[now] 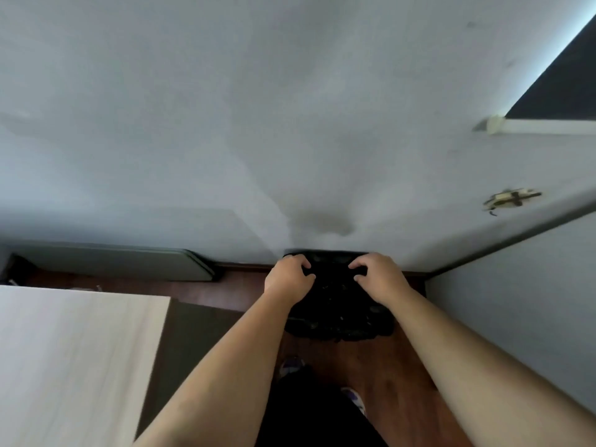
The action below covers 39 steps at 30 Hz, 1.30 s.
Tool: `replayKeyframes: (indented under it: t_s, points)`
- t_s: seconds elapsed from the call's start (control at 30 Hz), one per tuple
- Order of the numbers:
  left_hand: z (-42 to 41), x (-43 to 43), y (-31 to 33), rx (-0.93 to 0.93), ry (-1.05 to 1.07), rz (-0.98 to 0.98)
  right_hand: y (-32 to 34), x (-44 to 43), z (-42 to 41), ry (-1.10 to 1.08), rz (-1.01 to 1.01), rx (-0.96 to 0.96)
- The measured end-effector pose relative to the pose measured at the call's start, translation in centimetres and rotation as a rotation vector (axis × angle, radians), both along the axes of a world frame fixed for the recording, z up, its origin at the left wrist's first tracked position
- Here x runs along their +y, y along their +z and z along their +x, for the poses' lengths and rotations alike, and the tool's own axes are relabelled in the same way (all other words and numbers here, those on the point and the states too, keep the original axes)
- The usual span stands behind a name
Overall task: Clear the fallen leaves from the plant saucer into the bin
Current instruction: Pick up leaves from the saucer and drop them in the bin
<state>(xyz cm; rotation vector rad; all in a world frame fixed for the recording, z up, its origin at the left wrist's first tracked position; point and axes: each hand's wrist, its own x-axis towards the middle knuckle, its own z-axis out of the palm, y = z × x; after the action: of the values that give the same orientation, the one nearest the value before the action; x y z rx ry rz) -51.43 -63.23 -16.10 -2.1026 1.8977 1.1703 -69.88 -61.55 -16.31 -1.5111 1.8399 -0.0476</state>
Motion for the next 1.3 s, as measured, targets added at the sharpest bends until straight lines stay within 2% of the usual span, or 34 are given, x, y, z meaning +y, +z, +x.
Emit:
replayKeyframes:
  t_s: [0.23,0.43,0.53,0.63,0.8,0.97,1.07,1.3]
  points:
    - [5.3,2.1,13.4,-0.073,0.087,-0.234,12.6,-3.0,6.1,0.211,-0.214,-0.052]
    - [16.3,11.2,22.7,-0.224,0.393,-0.448,21.2,0.4,20.1,0.533,-0.362,-0.164]
    - [22.5,19.7,24.9,-0.307,0.609,-0.45,23.3,6.0,28.8,0.762,-0.398,-0.228]
    - [28.0,29.1,25.5,-0.346,0.851,-0.372,23.9,12.9,36.0,0.964,-0.375,-0.296]
    - [33.7,45.8,24.1,-0.349,1.172,-0.236,23.6,25.1,45.9,1.319,-0.313,-0.298]
    - [38.0,57.8,20.5,-0.306,1.422,-0.168,22.4,34.8,53.0,1.508,-0.27,-0.284]
    - [41.1,61.3,18.6,-0.288,1.451,-0.178,20.9,38.6,56.4,1.568,-0.28,-0.246]
    - [45.8,61.7,13.8,-0.196,1.268,-0.141,16.4,42.9,61.9,1.635,-0.281,0.063]
